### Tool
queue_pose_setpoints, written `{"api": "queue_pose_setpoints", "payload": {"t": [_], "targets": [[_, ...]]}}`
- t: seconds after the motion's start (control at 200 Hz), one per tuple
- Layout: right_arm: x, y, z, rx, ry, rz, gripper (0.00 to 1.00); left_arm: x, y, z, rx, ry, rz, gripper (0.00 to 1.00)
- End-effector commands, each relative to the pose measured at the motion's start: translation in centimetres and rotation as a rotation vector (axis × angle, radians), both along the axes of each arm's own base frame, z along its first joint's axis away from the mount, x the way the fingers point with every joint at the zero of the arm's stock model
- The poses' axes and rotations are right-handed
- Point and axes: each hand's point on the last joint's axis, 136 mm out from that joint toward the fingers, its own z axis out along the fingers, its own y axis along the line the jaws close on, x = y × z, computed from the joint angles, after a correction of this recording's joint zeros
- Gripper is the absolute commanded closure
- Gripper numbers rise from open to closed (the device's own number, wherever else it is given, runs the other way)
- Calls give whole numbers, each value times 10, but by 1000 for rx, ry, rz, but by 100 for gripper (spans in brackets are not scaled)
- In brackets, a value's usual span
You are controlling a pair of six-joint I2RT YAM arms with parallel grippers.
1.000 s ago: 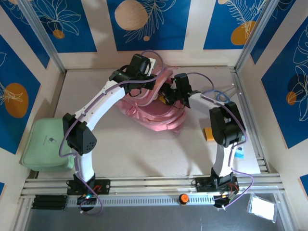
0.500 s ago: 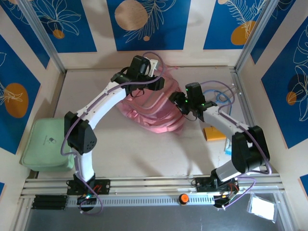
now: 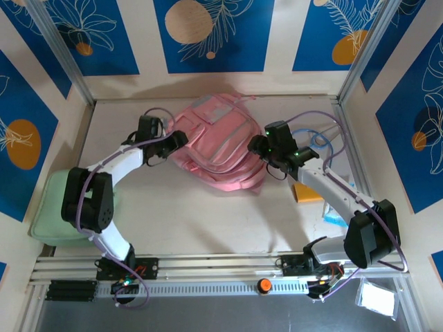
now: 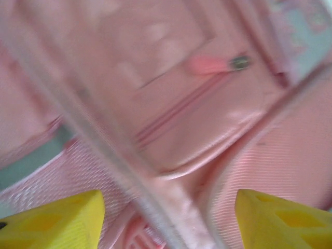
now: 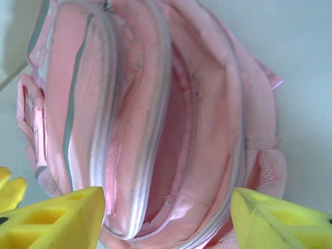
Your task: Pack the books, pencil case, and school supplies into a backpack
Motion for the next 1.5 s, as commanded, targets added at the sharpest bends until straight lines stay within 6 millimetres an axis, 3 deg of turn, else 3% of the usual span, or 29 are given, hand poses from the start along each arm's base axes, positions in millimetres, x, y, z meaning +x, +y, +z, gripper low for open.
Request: {"api": "queue_pose_setpoints", "payload": {"t": [0.0,0.31,0.565,0.71,0.825,1.02,1.16,1.315,1.495], "targets": [[5,9,5,-29,-7,23,35,3,-11,10,-146,-15,34,43],[8,35,6,-6,-2,75,35,10,-23,-31,-261,91,69,65],[9,38,4,-3,4,77,35,-1,-15,-39,-216,105,84,66],[10,40,2,-5,7,82,35,-7,-14,-41,-231,101,94,72],[10,42,0,-1,11,89,35,-7,-17,-41,-246,91,78,71],[10,45,-1,7,16,97,35,4,-26,-39,-291,60,52,56],[9,47,-1,6,15,105,35,12,-31,-33,-318,32,29,56],[8,50,-2,4,19,112,35,9,-32,-41,-287,57,24,62],[7,54,-3,4,21,120,35,4,-36,-51,-242,86,1,62]]}}
